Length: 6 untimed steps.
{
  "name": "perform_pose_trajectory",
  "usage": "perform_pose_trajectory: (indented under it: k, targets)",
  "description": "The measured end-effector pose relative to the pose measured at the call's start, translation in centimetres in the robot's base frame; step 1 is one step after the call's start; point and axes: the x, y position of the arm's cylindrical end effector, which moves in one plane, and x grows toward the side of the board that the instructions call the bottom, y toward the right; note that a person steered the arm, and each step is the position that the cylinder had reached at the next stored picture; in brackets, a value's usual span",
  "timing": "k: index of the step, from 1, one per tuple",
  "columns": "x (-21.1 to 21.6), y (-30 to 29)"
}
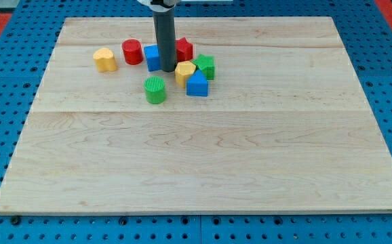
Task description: Move the blue cube towards the right
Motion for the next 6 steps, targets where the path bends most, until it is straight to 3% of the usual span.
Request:
perform_pose_trajectory:
  k: [5, 6]
  targets:
    - [-4.9, -1.1]
    - [-4.3, -1.8]
